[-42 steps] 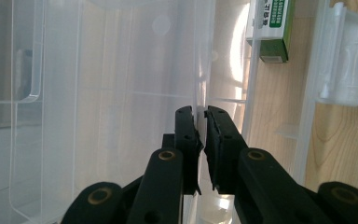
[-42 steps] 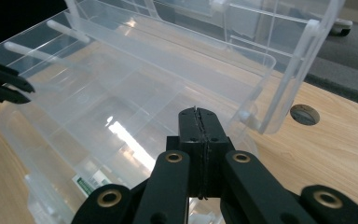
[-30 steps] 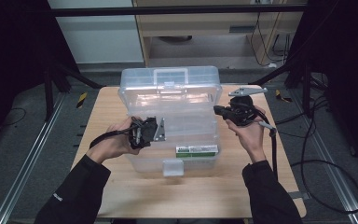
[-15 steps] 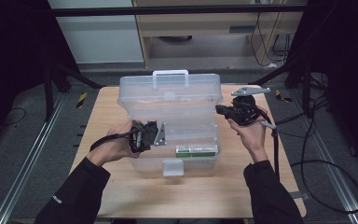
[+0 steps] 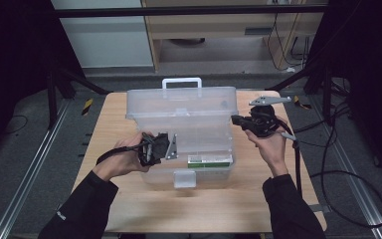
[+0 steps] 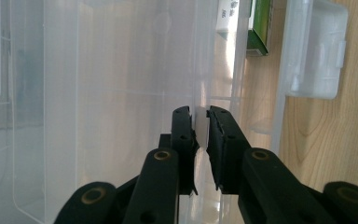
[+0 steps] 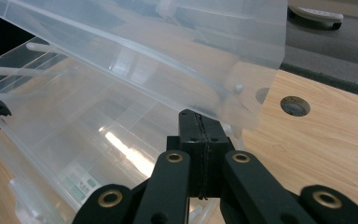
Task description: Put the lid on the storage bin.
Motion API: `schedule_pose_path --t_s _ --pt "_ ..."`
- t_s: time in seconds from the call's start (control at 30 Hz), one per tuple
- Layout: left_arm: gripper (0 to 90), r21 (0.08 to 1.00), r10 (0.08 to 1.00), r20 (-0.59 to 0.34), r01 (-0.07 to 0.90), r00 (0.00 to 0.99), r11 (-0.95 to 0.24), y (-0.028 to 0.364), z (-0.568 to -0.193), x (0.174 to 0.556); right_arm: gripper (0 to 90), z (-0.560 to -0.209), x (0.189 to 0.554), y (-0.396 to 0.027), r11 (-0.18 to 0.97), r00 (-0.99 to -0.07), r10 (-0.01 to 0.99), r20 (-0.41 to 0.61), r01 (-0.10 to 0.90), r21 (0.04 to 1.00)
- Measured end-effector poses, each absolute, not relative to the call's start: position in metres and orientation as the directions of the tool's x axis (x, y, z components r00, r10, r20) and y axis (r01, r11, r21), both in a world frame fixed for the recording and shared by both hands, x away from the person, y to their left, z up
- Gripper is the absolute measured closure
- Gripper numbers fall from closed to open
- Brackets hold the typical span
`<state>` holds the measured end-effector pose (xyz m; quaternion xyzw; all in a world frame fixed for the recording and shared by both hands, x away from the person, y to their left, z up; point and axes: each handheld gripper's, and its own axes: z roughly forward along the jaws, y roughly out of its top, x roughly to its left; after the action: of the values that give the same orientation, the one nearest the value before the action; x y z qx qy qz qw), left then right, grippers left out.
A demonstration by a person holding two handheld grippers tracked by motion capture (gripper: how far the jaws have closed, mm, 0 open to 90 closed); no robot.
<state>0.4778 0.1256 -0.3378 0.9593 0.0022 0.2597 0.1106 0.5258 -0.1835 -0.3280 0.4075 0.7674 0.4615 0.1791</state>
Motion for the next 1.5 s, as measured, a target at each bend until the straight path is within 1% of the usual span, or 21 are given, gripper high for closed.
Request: schedule_pose_path --t_s 0.07,0.17,0.27,0.37,0.53,0.7,0.9,1.07,1.1,1.23,1.33,1.5 --pt "77.4 0.231 0.077 0.5 -0.048 0.863 -0.972 0.127 -0.337 0.478 90.0 -0.33 0.524 -0.184 0.243 -0.607 0.788 0.102 0.459 0.854" --pt "75.7 0.314 0.127 0.492 -0.039 0.861 -0.949 0.134 -0.329 0.475 90.0 -0.331 0.523 -0.185 0.245 -0.614 0.783 0.1 0.453 0.857" --pt "74.4 0.356 0.17 0.497 -0.021 0.851 -0.934 0.139 -0.323 0.472 90.0 -0.332 0.522 -0.185 0.25 -0.615 0.783 0.094 0.45 0.857" --pt "74.6 0.42 0.24 0.486 0.016 0.84 -0.908 0.148 -0.317 0.469 90.0 -0.332 0.52 -0.185 0.25 -0.614 0.784 0.094 0.451 0.857" --pt "75.0 0.523 0.371 0.44 0.102 0.818 -0.846 0.161 -0.314 0.467 90.0 -0.334 0.519 -0.186 0.237 -0.617 0.78 0.106 0.448 0.862" --pt "76.6 0.609 0.493 0.413 0.17 0.766 -0.775 0.176 -0.319 0.467 90.0 -0.335 0.517 -0.186 0.241 -0.621 0.777 0.105 0.447 0.861" --pt "81.1 0.678 0.597 0.36 0.239 0.717 -0.695 0.192 -0.324 0.467 90.0 -0.337 0.514 -0.186 0.247 -0.619 0.779 0.097 0.446 0.86" --pt "83.7 0.712 0.649 0.324 0.275 0.688 -0.647 0.206 -0.329 0.466 90.0 -0.338 0.511 -0.186 0.254 -0.623 0.776 0.093 0.445 0.859" --pt "84.9 0.725 0.673 0.306 0.294 0.673 -0.623 0.209 -0.33 0.466 90.0 -0.338 0.511 -0.186 0.257 -0.626 0.775 0.091 0.443 0.859" --pt "88.1 0.749 0.716 0.269 0.327 0.645 -0.576 0.221 -0.336 0.465 90.0 -0.339 0.509 -0.185 0.263 -0.625 0.776 0.086 0.444 0.857" --pt "88.9 0.75 0.734 0.259 0.347 0.629 -0.562 0.229 -0.341 0.466 90.0 -0.34 0.507 -0.185 0.263 -0.623 0.777 0.085 0.444 0.856" --pt "89.1 0.777 0.77 0.226 0.366 0.596 -0.512 0.238 -0.347 0.471 90.0 -0.342 0.505 -0.185 0.269 -0.627 0.775 0.082 0.444 0.855"
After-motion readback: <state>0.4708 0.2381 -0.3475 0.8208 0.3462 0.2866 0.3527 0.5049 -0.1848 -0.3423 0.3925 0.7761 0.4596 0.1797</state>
